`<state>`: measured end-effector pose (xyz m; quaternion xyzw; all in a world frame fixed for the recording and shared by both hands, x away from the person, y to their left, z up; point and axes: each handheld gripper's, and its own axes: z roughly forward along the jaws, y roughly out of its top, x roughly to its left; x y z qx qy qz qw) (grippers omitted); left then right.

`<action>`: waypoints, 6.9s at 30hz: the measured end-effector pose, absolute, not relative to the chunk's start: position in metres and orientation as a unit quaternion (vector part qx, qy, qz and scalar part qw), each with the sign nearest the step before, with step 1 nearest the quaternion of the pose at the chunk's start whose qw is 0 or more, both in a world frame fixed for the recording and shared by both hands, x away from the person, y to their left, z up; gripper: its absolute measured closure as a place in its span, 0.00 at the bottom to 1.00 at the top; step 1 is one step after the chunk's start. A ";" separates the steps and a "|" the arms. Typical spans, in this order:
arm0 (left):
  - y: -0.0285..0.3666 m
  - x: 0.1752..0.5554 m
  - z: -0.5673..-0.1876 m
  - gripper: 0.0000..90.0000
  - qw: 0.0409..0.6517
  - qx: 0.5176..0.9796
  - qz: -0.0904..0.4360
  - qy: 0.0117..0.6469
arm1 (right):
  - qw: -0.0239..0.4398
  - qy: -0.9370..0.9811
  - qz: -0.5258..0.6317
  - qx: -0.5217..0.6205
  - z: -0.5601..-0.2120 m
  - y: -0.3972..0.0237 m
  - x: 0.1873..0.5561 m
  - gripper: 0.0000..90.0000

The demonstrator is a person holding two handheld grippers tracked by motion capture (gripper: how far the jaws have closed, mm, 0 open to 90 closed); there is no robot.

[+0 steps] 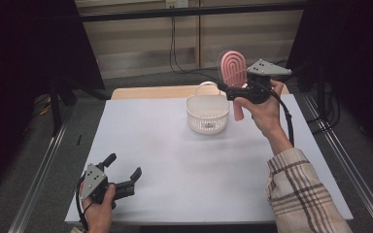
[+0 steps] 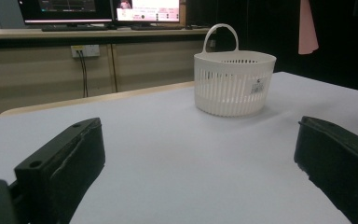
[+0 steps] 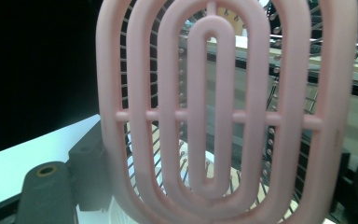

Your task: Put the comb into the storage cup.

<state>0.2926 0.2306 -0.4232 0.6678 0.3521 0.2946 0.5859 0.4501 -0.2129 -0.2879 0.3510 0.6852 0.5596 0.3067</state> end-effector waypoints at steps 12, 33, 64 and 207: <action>0.230 0.293 -0.423 0.02 0.585 0.669 0.292 0.352 | 0.308 0.679 0.566 0.352 -0.286 -0.201 0.459 0.24; 0.230 0.293 -0.424 0.02 0.589 0.666 0.288 0.357 | 0.309 0.676 0.576 0.340 -0.276 -0.185 0.471 0.24; 0.230 0.293 -0.424 0.02 0.589 0.665 0.288 0.357 | 0.323 0.653 0.588 0.352 -0.281 -0.179 0.492 0.24; 0.231 0.292 -0.424 0.02 0.587 0.670 0.288 0.352 | 0.270 0.625 0.574 0.456 -0.393 -0.195 0.516 0.23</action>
